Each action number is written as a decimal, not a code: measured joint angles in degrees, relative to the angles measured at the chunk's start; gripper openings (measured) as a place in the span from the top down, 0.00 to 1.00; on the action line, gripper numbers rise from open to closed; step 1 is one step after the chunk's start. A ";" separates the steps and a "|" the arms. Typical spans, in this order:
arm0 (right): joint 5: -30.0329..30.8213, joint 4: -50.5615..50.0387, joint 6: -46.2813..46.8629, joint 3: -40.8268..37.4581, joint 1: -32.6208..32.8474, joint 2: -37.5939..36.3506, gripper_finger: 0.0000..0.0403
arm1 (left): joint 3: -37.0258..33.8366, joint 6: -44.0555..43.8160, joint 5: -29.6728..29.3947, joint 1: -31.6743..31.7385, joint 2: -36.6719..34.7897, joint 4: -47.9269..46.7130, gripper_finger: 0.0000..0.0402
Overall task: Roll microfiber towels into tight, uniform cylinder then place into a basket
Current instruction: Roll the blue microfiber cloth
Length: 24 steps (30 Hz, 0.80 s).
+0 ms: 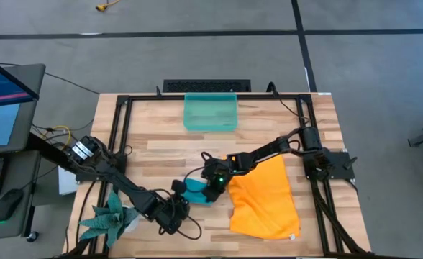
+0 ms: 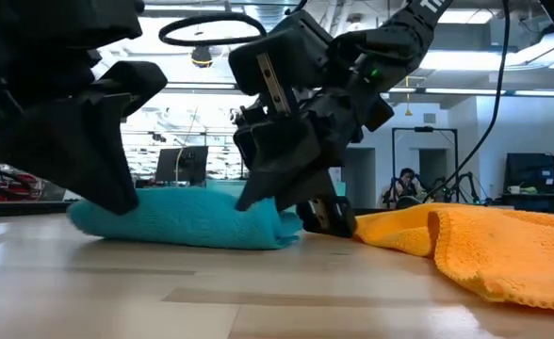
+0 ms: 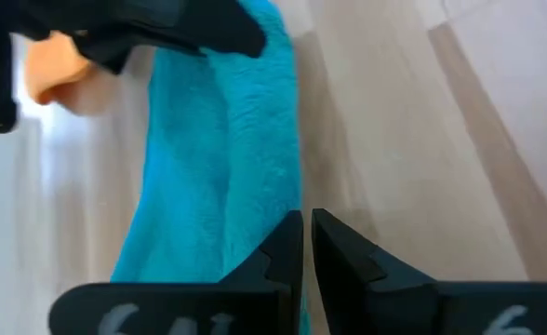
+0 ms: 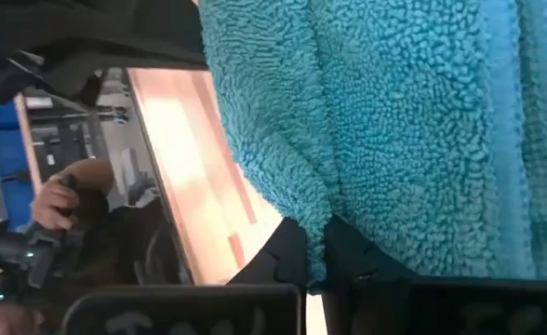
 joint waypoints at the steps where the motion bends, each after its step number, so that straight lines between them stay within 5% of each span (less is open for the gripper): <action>1: 0.29 -0.79 -0.09 0.03 0.00 -0.05 0.95 | 0.00 0.00 -0.69 -0.01 0.00 0.00 0.95; 15: 0.75 -2.02 -0.07 0.11 0.00 -0.11 0.95 | 0.00 -0.68 -1.92 6.99 0.00 0.02 0.95; 24: -0.16 -2.41 -1.51 0.11 0.50 -0.11 0.95 | 0.00 1.41 3.76 12.84 -0.01 0.33 0.95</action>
